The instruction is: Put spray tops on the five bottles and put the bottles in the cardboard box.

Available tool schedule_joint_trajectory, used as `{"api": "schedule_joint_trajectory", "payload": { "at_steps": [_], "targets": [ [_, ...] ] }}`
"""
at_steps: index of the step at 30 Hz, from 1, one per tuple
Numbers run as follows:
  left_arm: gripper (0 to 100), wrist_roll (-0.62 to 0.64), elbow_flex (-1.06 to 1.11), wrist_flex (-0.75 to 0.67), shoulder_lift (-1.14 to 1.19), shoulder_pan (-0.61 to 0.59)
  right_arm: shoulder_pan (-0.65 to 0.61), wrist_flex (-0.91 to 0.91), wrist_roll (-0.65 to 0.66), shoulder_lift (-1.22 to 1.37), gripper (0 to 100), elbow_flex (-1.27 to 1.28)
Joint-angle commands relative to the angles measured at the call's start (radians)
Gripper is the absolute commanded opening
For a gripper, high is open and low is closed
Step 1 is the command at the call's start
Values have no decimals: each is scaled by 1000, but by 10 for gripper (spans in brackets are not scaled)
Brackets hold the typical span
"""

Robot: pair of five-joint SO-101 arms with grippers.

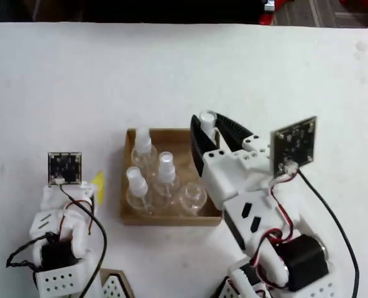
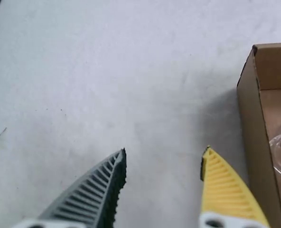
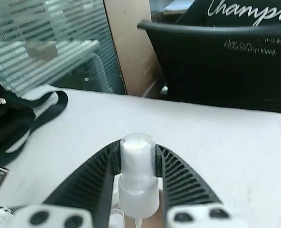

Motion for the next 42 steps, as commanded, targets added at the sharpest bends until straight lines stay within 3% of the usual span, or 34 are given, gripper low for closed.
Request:
{"api": "schedule_joint_trajectory", "payload": {
  "at_steps": [1, 15, 25, 32, 42],
  "targets": [
    [242, -12, -2, 6, -8, -8, -7, -4, 14, 8, 15, 28],
    [242, -12, -2, 6, -8, -8, -5, -22, 14, 2, 15, 51],
    [242, -12, -2, 6, -8, -8, -13, -2, 15, -278, 15, 2],
    [242, -12, -2, 6, -8, -8, -176, -62, 121, -291, 15, 143],
    [242, -12, -2, 6, -8, -8, -179, -64, 129, -297, 15, 198]
  ]
}}
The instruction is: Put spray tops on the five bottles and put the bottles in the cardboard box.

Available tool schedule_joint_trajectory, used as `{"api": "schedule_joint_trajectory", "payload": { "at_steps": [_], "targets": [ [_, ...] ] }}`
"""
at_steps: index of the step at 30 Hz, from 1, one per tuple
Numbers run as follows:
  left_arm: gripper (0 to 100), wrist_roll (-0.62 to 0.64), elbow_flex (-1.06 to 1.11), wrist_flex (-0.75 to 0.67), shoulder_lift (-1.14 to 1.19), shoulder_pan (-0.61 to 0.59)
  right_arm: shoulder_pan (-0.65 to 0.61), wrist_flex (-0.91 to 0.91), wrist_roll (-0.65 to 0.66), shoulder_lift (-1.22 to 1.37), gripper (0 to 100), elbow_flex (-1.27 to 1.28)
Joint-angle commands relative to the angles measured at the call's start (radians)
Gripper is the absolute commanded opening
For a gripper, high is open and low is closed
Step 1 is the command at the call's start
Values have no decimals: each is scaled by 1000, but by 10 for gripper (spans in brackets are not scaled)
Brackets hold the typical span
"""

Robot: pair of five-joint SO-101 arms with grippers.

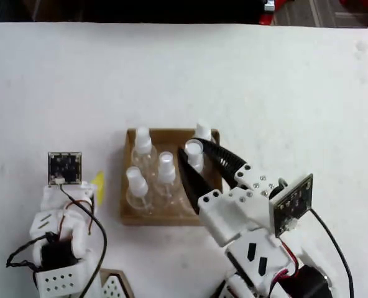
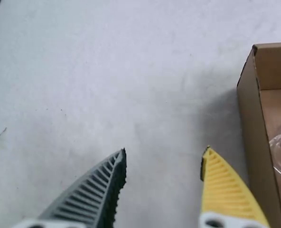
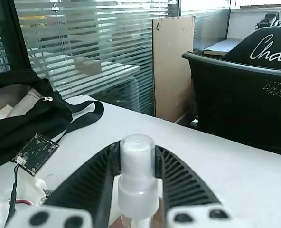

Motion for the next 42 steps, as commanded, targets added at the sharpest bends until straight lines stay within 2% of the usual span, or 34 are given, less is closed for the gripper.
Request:
{"api": "schedule_joint_trajectory", "payload": {
  "at_steps": [1, 5, 12, 19, 24, 29, 38, 42],
  "targets": [
    [242, -12, -2, 6, -8, -8, 1, 2, 17, -4, 15, -8],
    [242, -12, -2, 6, -8, -8, 61, 2, 17, -4, 15, -12],
    [242, -12, -2, 6, -8, -8, 68, 74, 15, -4, 15, 6],
    [242, -12, -2, 6, -8, -8, 67, 41, 15, -25, 15, -38],
    [242, -12, -2, 6, -8, -8, 47, 71, 8, -76, 15, -172],
    [242, -12, -2, 6, -8, -7, -79, 124, 17, -74, 15, -169],
    [242, -12, -2, 6, -8, -7, -79, 77, 17, -76, 15, -46],
    [242, -12, -2, 6, -8, -7, -30, 82, 17, -76, 15, -40]
  ]
}}
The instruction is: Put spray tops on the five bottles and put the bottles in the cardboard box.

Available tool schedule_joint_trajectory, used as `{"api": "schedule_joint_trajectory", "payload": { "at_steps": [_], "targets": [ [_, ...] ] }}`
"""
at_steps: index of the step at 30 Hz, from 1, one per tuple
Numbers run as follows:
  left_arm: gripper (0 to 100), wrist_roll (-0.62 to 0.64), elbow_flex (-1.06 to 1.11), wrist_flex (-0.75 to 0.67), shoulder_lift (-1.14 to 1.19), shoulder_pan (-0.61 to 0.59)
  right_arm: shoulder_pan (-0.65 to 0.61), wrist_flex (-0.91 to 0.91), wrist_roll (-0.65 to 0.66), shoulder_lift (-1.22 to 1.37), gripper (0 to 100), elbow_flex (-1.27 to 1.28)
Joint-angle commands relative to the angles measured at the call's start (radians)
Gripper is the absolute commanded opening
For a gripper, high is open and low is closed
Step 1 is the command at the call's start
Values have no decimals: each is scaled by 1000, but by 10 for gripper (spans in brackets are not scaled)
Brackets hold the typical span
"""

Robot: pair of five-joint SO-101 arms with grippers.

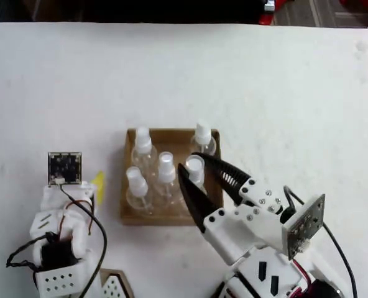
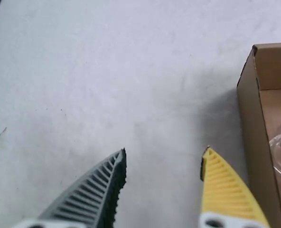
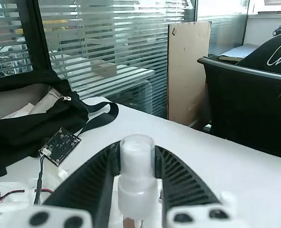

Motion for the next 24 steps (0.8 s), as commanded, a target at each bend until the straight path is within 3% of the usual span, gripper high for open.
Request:
{"api": "schedule_joint_trajectory", "payload": {
  "at_steps": [1, 9, 17, 24],
  "targets": [
    [242, -12, -2, 6, -8, -7, 53, -18, 14, -1, 15, 5],
    [242, -12, -2, 6, -8, -7, 94, -30, 14, -10, 15, 158],
    [242, -12, -2, 6, -8, -7, 101, -154, 12, -10, 15, 336],
    [242, -12, -2, 6, -8, -7, 202, -188, 5, -12, 15, 397]
  ]
}}
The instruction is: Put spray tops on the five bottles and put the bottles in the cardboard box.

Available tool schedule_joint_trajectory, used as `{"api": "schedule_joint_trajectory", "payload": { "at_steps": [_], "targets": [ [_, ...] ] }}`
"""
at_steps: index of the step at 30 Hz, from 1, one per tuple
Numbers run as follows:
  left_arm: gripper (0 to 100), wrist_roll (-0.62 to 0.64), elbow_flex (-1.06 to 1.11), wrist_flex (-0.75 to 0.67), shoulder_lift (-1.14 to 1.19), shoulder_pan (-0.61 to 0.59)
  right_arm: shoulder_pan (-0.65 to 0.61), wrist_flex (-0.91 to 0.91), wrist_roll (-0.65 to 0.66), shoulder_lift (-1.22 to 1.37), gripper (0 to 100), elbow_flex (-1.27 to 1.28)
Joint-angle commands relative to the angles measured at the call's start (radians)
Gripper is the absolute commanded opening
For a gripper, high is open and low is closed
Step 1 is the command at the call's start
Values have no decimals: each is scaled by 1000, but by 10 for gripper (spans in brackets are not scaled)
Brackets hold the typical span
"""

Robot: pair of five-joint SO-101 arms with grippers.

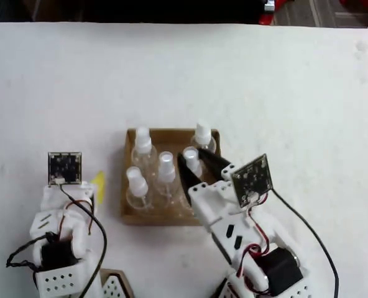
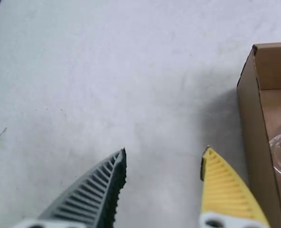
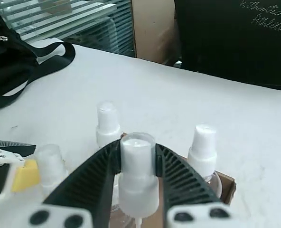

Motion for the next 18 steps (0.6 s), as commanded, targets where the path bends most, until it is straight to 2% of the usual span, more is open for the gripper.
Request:
{"api": "schedule_joint_trajectory", "payload": {
  "at_steps": [1, 9, 18],
  "targets": [
    [242, -12, -2, 6, -8, -7, 45, -25, 5, -8, 15, 11],
    [242, -12, -2, 6, -8, -7, 16, 42, 11, -203, 15, 84],
    [242, -12, -2, 6, -8, -7, 16, -16, 5, -197, 15, 219]
  ]
}}
